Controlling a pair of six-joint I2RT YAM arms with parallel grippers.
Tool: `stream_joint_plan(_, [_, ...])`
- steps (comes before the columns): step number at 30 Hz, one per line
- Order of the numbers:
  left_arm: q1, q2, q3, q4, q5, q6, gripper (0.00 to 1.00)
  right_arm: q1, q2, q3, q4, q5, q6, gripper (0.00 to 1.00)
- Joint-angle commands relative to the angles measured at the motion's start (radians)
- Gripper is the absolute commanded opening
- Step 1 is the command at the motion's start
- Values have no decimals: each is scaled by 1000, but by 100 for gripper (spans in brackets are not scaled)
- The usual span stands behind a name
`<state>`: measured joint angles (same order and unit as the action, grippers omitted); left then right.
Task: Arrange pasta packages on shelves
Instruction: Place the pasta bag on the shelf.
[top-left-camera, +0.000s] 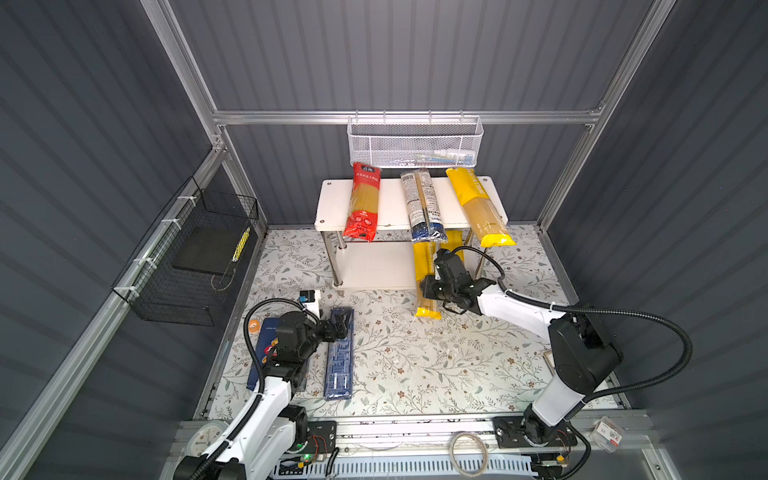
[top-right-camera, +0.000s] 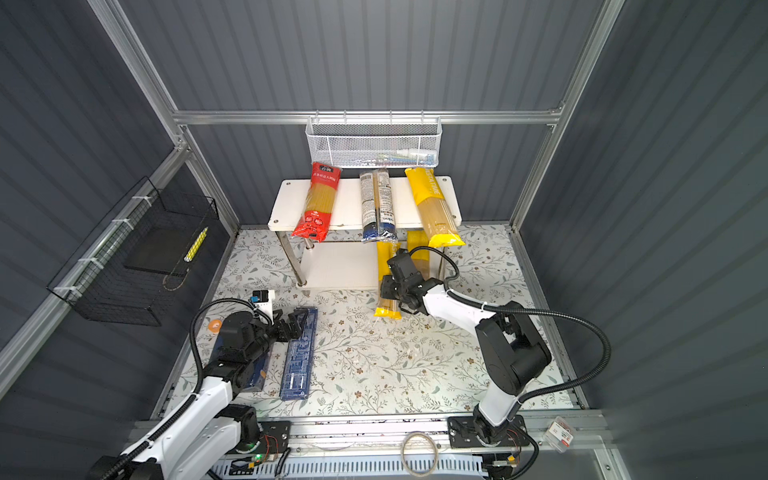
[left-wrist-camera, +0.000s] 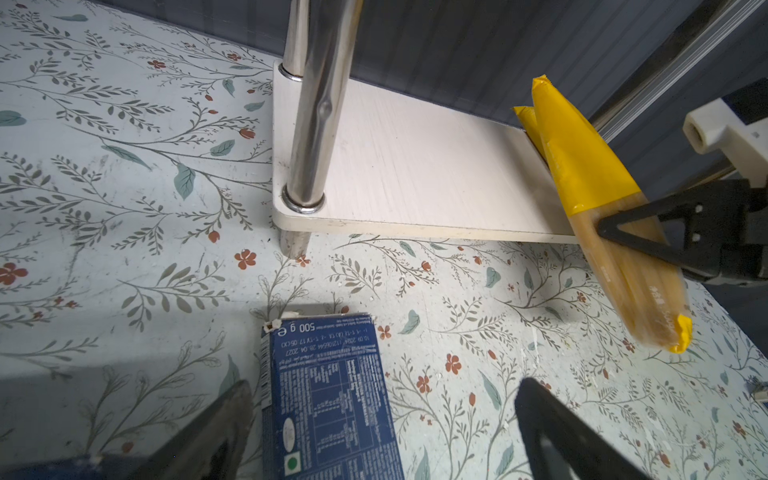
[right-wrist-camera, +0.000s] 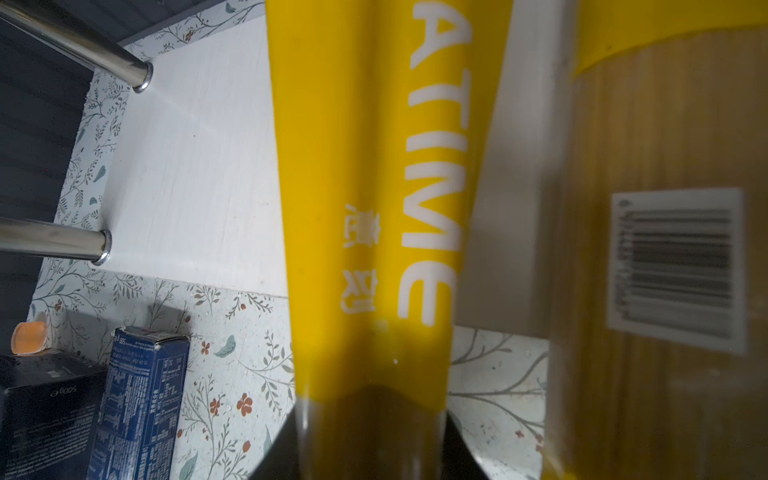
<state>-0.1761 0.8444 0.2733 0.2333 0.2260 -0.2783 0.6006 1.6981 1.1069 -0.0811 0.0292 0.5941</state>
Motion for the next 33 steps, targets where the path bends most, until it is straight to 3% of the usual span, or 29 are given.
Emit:
stream_joint_plan(1, [-2,0,3,17,19,5,99,-8,-11,82,114,26,-19,32])
stream_joint_plan(12, [-2,-6,3,14,19,5,99,-24,70,129,129,35,13,39])
stream_joint_plan(14, [-2,-9,0,12,18,5,99,-25,70,119,142,31,28,47])
stream_joint_plan(17, [-3,-11,-1,12,18,3,99,-22,59,93,163,31,41,49])
stream_joint_plan(26, [-3,-7,1,11,19,4,99,-4,6,59,148,44,17,70])
stream_joint_plan(33, [-3,-8,2,11,18,3,99,76,-82,15,57,97,-37,75])
